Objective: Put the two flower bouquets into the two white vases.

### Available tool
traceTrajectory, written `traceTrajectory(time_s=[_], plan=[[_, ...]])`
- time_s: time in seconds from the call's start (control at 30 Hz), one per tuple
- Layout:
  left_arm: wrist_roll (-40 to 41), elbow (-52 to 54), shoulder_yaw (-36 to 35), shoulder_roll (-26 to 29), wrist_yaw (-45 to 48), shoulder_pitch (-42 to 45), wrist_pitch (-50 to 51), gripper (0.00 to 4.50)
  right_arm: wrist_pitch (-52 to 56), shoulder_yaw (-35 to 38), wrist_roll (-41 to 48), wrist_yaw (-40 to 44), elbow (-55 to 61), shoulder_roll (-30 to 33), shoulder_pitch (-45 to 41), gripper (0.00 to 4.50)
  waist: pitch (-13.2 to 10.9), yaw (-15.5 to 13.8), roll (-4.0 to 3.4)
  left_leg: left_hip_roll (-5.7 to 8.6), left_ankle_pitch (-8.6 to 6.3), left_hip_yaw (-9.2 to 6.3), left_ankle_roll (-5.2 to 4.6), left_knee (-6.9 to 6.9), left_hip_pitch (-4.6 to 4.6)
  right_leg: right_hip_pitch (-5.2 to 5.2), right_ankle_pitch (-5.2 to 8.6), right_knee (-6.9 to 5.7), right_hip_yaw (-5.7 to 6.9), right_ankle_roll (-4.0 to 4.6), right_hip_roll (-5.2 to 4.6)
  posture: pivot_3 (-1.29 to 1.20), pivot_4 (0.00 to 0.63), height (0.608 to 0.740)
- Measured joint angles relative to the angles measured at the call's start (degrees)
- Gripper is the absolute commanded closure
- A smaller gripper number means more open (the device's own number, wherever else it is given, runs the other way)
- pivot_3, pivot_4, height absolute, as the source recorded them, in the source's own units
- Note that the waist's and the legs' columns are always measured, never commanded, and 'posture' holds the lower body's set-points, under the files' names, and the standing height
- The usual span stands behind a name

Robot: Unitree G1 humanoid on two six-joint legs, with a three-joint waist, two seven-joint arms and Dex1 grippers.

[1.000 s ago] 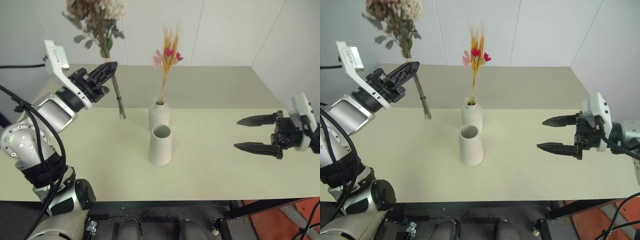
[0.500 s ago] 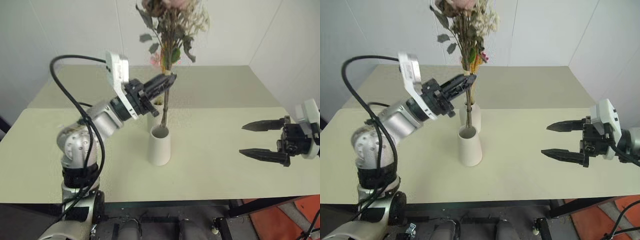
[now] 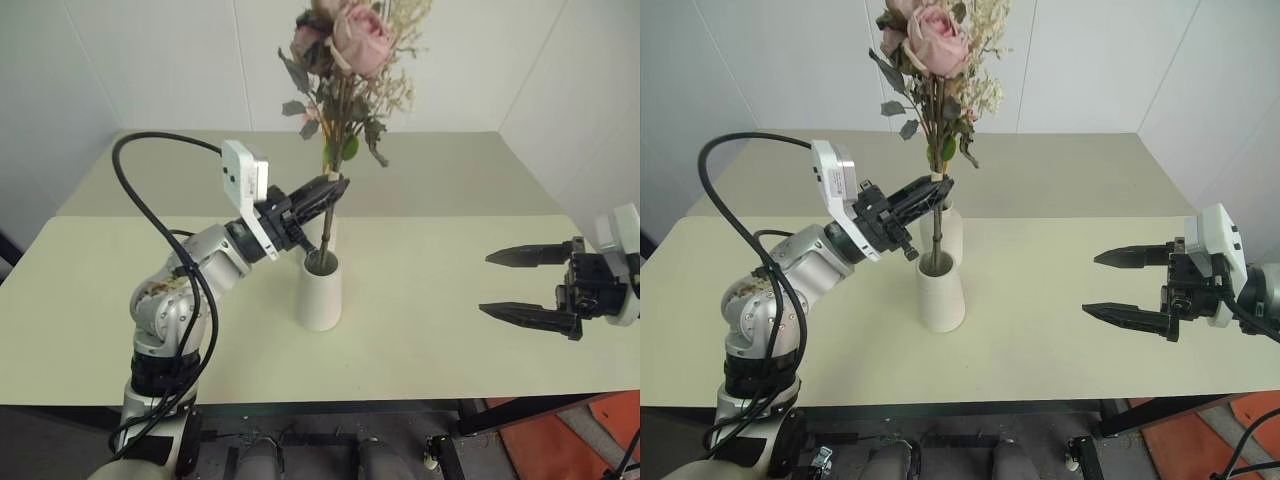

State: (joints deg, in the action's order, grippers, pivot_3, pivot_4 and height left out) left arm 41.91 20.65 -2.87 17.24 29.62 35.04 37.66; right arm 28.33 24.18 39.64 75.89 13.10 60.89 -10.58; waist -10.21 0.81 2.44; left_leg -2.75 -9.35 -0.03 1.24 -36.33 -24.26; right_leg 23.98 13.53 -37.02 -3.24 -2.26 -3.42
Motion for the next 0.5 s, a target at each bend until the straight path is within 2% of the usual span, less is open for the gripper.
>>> traceTrajectory(time_s=[0.07, 0.27, 0.5], plan=[[-0.5, 0.1, 0.8, 0.0, 0.0, -1.0, 0.0, 4.4, 0.0, 0.0, 0.0, 0.0, 0.0, 0.0, 0.0, 0.0, 0.0, 0.0, 0.0, 0.0, 0.0, 0.0, 0.0, 0.0, 0.01, 0.0, 0.0, 0.0, 0.0, 0.0, 0.0, 0.0, 0.15, 0.74], [-0.8, 3.4, 0.8, 2.9, 0.1, -5.2, 0.4, 2.43, 0.0, 0.9, 0.0, 0.0, 0.2, 0.2, 0.6, 0.0, 0.0, 0.1, -0.01, -0.01, -0.01, 0.0, -0.01, 0.01, 0.02, 0.02, 0.0, 0.0, -0.01, 0.0, 0.0, 0.0, 0.15, 0.74], [5.3, 9.4, -6.7, 11.0, 0.2, -13.4, 4.9, 0.21, 0.0, 1.3, 0.0, 0.0, 0.4, 0.2, 0.8, 0.0, 0.0, 0.1, -0.01, -0.03, -0.01, 0.03, -0.01, 0.01, 0.04, 0.01, 0.01, -0.01, -0.01, 0.0, 0.0, 0.0, 0.15, 0.74]])
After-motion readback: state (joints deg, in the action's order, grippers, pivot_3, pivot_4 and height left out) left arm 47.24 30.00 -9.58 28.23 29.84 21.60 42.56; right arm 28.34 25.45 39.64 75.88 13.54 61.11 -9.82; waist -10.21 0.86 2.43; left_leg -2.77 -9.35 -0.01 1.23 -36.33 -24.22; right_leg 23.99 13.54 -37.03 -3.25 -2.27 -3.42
